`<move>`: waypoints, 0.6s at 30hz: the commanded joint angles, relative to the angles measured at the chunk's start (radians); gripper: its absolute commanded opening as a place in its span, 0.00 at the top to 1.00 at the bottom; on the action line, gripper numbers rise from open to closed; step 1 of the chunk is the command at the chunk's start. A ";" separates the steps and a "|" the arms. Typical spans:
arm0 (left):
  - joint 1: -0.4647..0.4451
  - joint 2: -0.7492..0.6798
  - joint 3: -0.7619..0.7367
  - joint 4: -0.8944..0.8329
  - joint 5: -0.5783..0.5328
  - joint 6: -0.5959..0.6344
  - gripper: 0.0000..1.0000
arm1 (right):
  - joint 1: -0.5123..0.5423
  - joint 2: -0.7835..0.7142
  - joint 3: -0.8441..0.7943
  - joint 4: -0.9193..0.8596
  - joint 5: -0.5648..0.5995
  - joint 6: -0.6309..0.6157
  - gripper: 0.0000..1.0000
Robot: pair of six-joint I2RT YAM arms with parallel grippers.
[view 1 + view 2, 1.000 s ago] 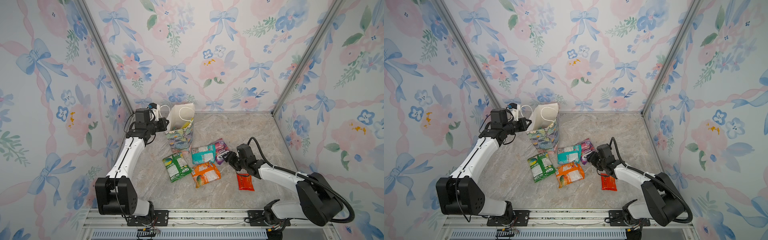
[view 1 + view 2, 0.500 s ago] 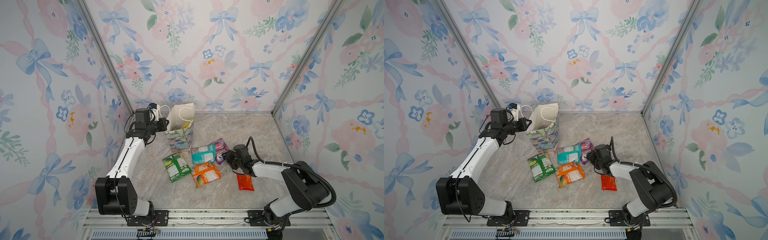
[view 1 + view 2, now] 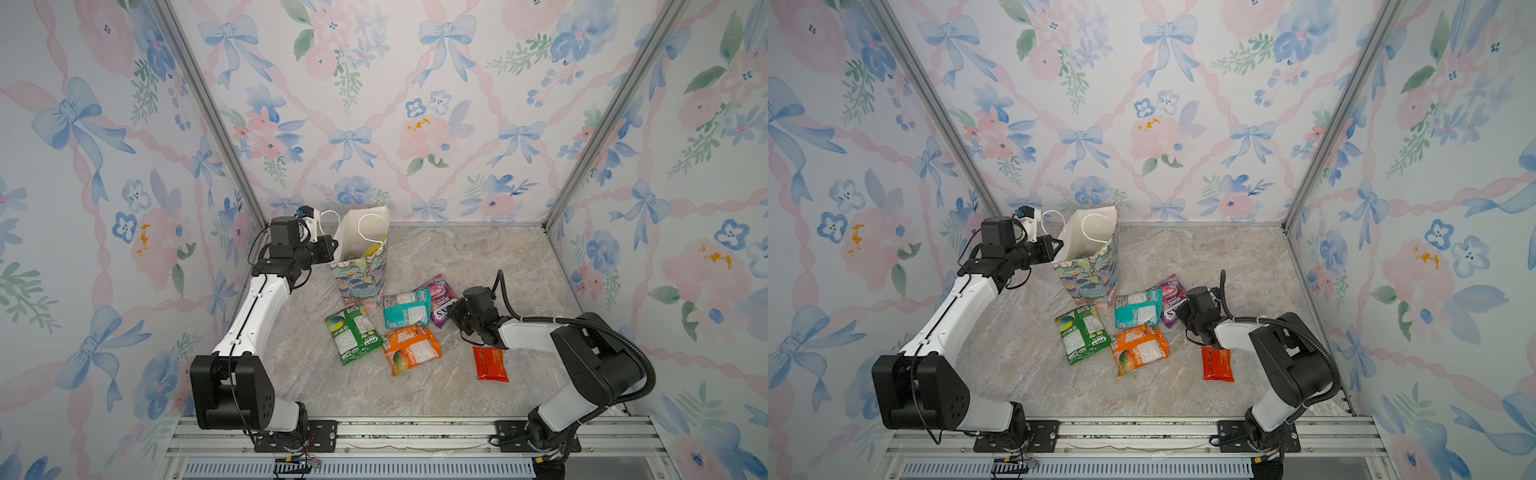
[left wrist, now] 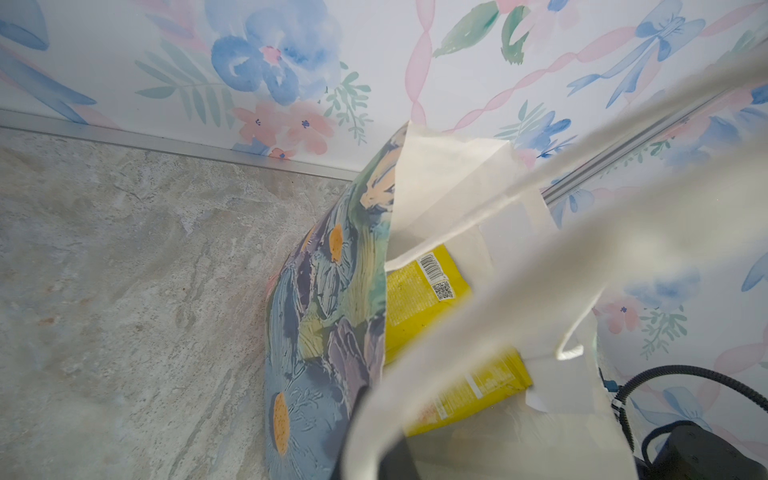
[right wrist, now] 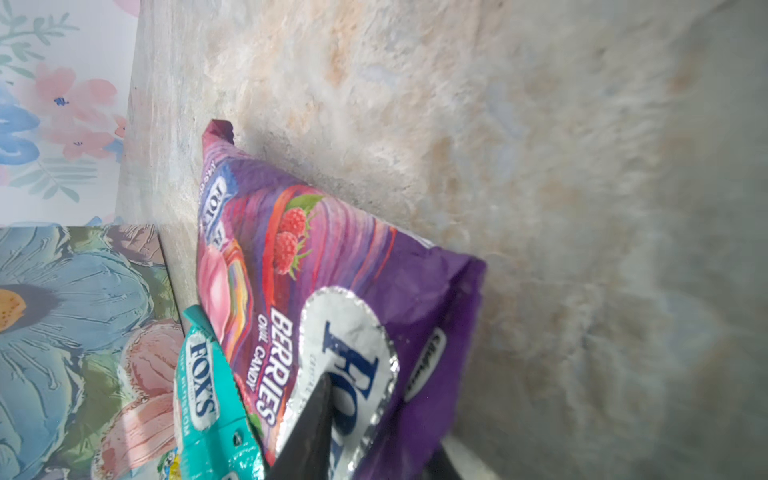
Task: Place the snacks into the paper bag
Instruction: 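Close the right gripper on the purple packet and lift it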
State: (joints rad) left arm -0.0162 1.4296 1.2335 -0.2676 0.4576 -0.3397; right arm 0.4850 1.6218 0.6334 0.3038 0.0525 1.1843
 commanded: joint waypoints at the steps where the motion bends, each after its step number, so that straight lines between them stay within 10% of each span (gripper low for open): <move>1: 0.007 -0.014 -0.003 0.009 0.015 0.019 1.00 | -0.007 -0.066 0.056 -0.090 0.068 -0.107 0.82; 18: 0.007 -0.011 -0.001 0.010 0.024 0.019 1.00 | 0.000 -0.246 0.412 -0.431 0.121 -0.595 1.00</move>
State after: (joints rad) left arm -0.0162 1.4296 1.2335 -0.2676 0.4583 -0.3401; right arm 0.4850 1.4132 0.9707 -0.0673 0.1623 0.7036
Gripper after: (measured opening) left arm 0.048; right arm 0.046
